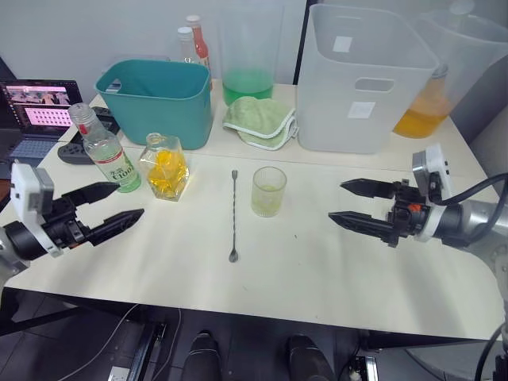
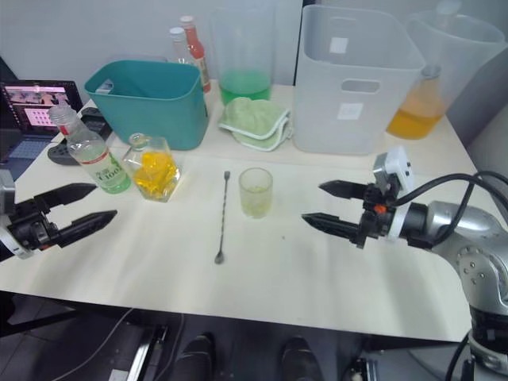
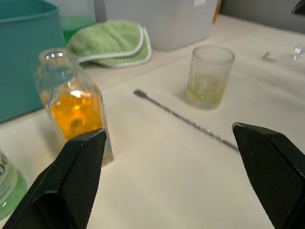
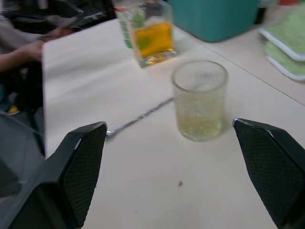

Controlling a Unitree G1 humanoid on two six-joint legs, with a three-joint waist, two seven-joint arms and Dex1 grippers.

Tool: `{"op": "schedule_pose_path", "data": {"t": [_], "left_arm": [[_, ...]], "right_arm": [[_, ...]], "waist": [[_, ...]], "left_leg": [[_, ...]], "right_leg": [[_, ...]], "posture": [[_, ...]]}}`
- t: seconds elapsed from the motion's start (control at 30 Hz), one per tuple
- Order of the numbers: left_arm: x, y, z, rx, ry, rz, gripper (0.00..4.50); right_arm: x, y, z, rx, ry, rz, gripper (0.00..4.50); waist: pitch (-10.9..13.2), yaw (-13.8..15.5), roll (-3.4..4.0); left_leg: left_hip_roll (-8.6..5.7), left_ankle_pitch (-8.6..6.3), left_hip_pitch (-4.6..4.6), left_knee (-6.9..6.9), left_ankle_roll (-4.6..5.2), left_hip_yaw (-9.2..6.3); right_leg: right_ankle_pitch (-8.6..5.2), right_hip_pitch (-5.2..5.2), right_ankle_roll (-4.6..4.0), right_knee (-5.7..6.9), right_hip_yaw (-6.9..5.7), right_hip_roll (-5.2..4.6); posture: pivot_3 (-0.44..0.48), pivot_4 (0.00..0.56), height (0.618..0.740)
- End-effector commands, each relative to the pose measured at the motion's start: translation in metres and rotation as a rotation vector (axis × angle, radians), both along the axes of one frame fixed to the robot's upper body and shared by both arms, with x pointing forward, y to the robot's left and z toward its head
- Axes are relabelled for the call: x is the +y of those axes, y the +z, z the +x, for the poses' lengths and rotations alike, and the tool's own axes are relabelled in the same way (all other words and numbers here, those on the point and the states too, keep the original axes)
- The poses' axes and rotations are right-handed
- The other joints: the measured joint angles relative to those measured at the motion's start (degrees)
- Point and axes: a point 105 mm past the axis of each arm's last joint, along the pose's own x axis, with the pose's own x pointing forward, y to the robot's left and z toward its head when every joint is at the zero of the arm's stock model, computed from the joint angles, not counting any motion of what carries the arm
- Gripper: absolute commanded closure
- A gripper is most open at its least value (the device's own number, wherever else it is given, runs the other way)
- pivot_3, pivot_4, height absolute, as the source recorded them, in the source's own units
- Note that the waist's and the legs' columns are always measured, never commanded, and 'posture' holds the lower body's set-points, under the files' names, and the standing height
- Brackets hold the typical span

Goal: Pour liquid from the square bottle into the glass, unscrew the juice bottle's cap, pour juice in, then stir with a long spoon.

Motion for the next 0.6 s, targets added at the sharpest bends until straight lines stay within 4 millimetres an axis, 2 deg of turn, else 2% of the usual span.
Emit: {"op": "schedule_pose_path", "data": {"t": [0.03,0.07,0.13,0.23,0.3,0.33,0.37,0.4,0.47,0.6], "left_arm": [[0.005,-0.009,-0.001,-0.021,0.005,0.053,0.02],[0.007,-0.015,-0.001,-0.011,0.011,0.062,0.02],[0.019,-0.042,-0.001,0.066,0.049,0.091,0.02],[0.024,-0.053,-0.002,0.090,0.057,0.107,0.02],[0.033,-0.062,-0.003,0.104,0.076,0.095,0.02],[0.035,-0.068,-0.004,0.118,0.077,0.080,0.02],[0.036,-0.071,-0.004,0.126,0.077,0.070,0.02],[0.035,-0.074,-0.005,0.141,0.073,0.062,0.02],[0.031,-0.079,-0.004,0.167,0.044,0.051,0.02],[0.024,-0.076,0.006,0.145,0.024,0.018,0.02]], "right_arm": [[-0.015,-0.003,-0.004,-0.029,-0.115,-0.033,0.00],[-0.020,-0.011,-0.006,-0.016,-0.152,-0.050,0.00],[-0.042,-0.027,-0.016,0.019,-0.283,0.051,0.00],[-0.050,-0.032,-0.023,0.023,-0.337,0.104,0.00],[-0.074,-0.061,-0.042,0.113,-0.445,0.060,0.00],[-0.080,-0.065,-0.050,0.127,-0.476,0.077,0.00],[-0.083,-0.066,-0.055,0.129,-0.493,0.093,0.00],[-0.084,-0.067,-0.058,0.126,-0.496,0.084,0.00],[-0.087,-0.070,-0.061,0.116,-0.514,0.064,0.00],[-0.092,-0.069,-0.063,0.097,-0.524,0.066,0.00]], "waist": [[0.00,-0.01,0.00],[-0.01,0.14,-0.01],[-0.08,0.37,-0.10],[-0.09,0.12,-0.08],[-0.22,0.18,-0.30],[-0.44,1.04,-0.65],[-0.54,1.37,-0.63],[-0.59,1.08,-0.66],[-0.59,0.06,-0.67],[-0.60,-0.28,-0.68]], "left_leg": [[0.00,0.00,-0.04,0.00,0.00,0.00],[0.00,0.00,-0.05,0.01,0.00,0.00],[0.00,-0.01,-0.05,-0.02,0.01,0.00],[-0.01,-0.05,-0.05,-0.06,0.08,0.00],[0.00,-0.05,-0.07,0.03,0.08,0.01],[0.29,-0.12,0.07,0.12,0.03,0.79],[0.66,-0.27,0.10,-0.02,0.03,1.71],[0.65,-0.25,0.02,-0.12,0.06,1.65],[0.65,-0.41,0.41,0.12,0.06,1.66],[0.65,-0.39,0.58,0.12,0.05,1.66]], "right_leg": [[0.00,-0.03,0.00,0.00,0.00,0.00],[-0.01,-0.05,-0.01,0.00,0.01,0.00],[-0.04,-0.02,-0.01,-0.03,0.00,0.00],[-0.08,0.00,0.01,-0.07,0.00,0.00],[-0.08,-0.05,0.00,-0.02,0.02,0.00],[-0.12,-0.97,-0.32,0.10,0.59,0.14],[-0.08,-1.37,-0.73,0.11,1.29,0.42],[-0.08,-1.00,-0.73,0.00,1.31,0.45],[-0.17,-0.55,-0.60,0.00,1.36,0.46],[-0.40,-0.45,-0.22,0.00,1.36,0.46]], "posture": [[0.000,0.150,0.734],[0.000,0.150,0.734],[0.000,0.150,0.734],[0.000,0.150,0.734],[0.000,0.150,0.732],[0.000,0.150,0.732],[0.000,0.150,0.732],[0.000,0.150,0.732],[0.000,0.150,0.732],[0.000,0.150,0.732]]}}
